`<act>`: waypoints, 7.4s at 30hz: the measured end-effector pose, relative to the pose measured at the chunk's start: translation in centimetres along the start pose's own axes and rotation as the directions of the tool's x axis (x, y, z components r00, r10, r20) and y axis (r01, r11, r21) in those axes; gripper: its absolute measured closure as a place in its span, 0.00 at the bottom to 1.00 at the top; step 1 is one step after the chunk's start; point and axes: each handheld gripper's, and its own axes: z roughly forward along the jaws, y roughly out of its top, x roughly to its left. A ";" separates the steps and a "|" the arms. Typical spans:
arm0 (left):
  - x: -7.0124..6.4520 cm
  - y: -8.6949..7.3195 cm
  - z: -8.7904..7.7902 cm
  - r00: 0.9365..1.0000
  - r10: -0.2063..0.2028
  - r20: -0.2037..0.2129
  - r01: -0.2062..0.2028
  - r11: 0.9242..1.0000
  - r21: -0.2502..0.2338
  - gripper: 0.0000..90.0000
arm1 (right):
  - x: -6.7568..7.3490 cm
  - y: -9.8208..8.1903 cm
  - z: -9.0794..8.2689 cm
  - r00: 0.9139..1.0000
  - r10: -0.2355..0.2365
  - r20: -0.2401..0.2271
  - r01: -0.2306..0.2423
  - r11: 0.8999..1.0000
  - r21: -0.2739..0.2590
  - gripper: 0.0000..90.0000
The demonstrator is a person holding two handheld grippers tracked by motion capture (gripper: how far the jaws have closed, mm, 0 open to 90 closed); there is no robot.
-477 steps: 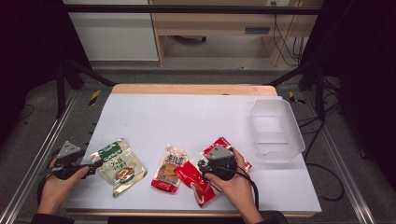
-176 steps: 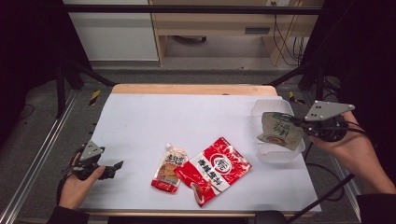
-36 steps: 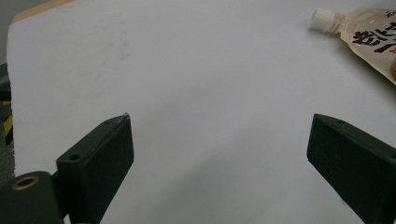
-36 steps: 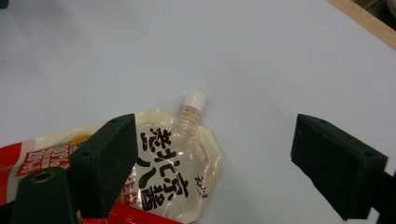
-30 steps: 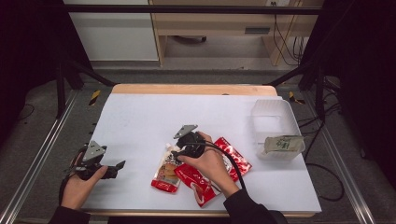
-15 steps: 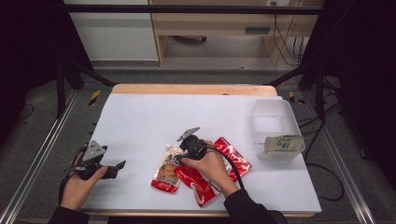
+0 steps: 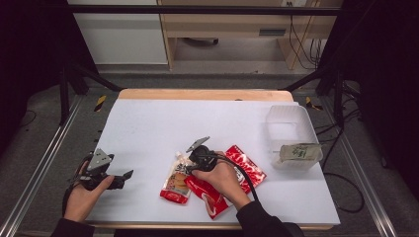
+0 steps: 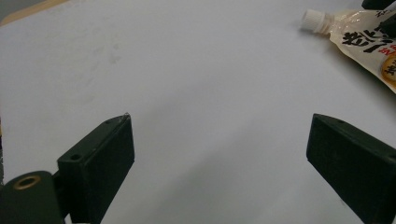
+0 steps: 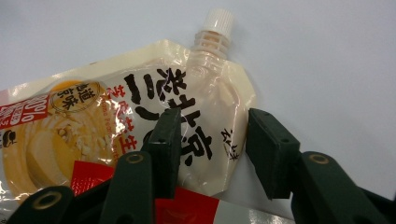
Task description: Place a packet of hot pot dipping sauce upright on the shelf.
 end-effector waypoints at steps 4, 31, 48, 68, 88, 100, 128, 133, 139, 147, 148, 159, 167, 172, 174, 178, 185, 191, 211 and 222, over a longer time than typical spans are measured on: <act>-0.1 0.1 0.1 1.000 0.002 0.002 -0.002 1.000 0.002 0.08 | 0.1 -0.2 -0.1 1.000 -0.007 0.007 0.007 1.000 0.001 0.74; -0.2 0.1 -0.1 1.000 0.008 0.011 -0.008 1.000 0.000 0.09 | 2.0 4.7 -3.5 0.982 -0.188 0.030 0.190 0.951 -0.244 0.99; -0.1 0.7 -1.3 1.000 -0.007 0.020 0.008 0.998 -0.061 0.10 | 2.7 5.7 -6.1 0.972 -0.230 0.050 0.233 0.915 -0.328 0.99; -0.4 2.8 -2.2 0.996 0.050 0.078 -0.045 0.997 -0.060 0.11 | 2.6 5.8 -7.1 0.966 -0.254 0.039 0.251 0.898 -0.361 1.00; -1.1 7.9 -2.7 0.979 0.161 0.127 -0.157 0.987 -0.043 0.15 | 3.5 6.2 -8.0 0.953 -0.301 0.023 0.287 0.878 -0.384 1.00; -2.1 9.7 -2.2 0.963 0.221 0.151 -0.220 0.975 -0.024 0.18 | 4.4 6.5 -8.2 0.945 -0.327 0.011 0.304 0.867 -0.394 1.00; -3.4 12.7 -1.3 0.921 0.307 0.238 -0.309 0.951 -0.032 0.60 | 5.1 6.7 -8.8 0.936 -0.351 0.003 0.321 0.852 -0.413 1.00; -3.2 12.9 -1.5 0.919 0.291 0.266 -0.293 0.955 -0.033 0.70 | 4.8 6.6 -8.9 0.940 -0.342 0.006 0.314 0.856 -0.410 1.00; -3.3 13.5 -1.8 0.908 0.305 0.286 -0.311 0.950 -0.026 0.77 | 4.3 6.5 -9.0 0.948 -0.318 0.002 0.290 0.862 -0.415 0.99; -3.8 14.9 -2.3 0.889 0.332 0.315 -0.343 0.939 -0.019 0.80 | 3.9 6.4 -9.2 0.954 -0.300 -0.003 0.272 0.868 -0.415 0.99; -3.8 14.9 -2.3 0.889 0.332 0.315 -0.343 0.939 -0.019 0.80 | 3.9 6.4 -9.2 0.954 -0.300 -0.003 0.272 0.868 -0.415 0.99; -4.1 16.8 -3.5 0.870 0.382 0.311 -0.403 0.915 0.003 0.81 | 3.3 6.2 -9.4 0.956 -0.294 0.013 0.278 0.885 -0.373 0.63; -3.7 17.4 -3.9 0.857 0.402 0.322 -0.426 0.905 0.005 0.81 | 2.9 6.1 -8.8 0.952 -0.304 0.044 0.302 0.900 -0.315 0.33; -3.4 17.2 -3.7 0.853 0.400 0.334 -0.425 0.905 0.000 0.81 | 2.5 7.3 -9.1 0.945 -0.326 0.012 0.318 0.911 -0.262 0.24; -3.4 17.2 -3.5 0.848 0.407 0.340 -0.433 0.901 0.003 0.81 | 2.4 8.0 -9.5 0.939 -0.345 -0.001 0.334 0.909 -0.248 0.26; -3.6 17.2 -3.3 0.838 0.420 0.348 -0.453 0.891 0.016 0.81 | 2.6 9.3 -10.0 0.917 -0.399 -0.007 0.390 0.899 -0.201 0.38; -4.0 17.2 -2.9 0.828 0.426 0.366 -0.462 0.887 0.011 0.81 | 3.3 10.7 -10.0 0.885 -0.463 -0.059 0.451 0.880 -0.148 0.59; -4.2 17.4 -2.9 0.826 0.424 0.371 -0.454 0.891 -0.008 0.81 | 3.6 10.9 -9.5 0.879 -0.469 -0.083 0.461 0.881 -0.107 0.87; -2.7 12.6 -2.9 0.910 0.299 0.287 -0.300 0.953 -0.041 0.29 | 1.5 12.6 -12.8 0.858 -0.511 0.051 0.514 0.856 -0.051 0.98; -3.2 9.1 -1.1 0.934 0.236 0.268 -0.240 0.971 -0.019 0.15 | -0.5 11.6 -15.2 0.860 -0.502 0.093 0.508 0.860 -0.049 0.98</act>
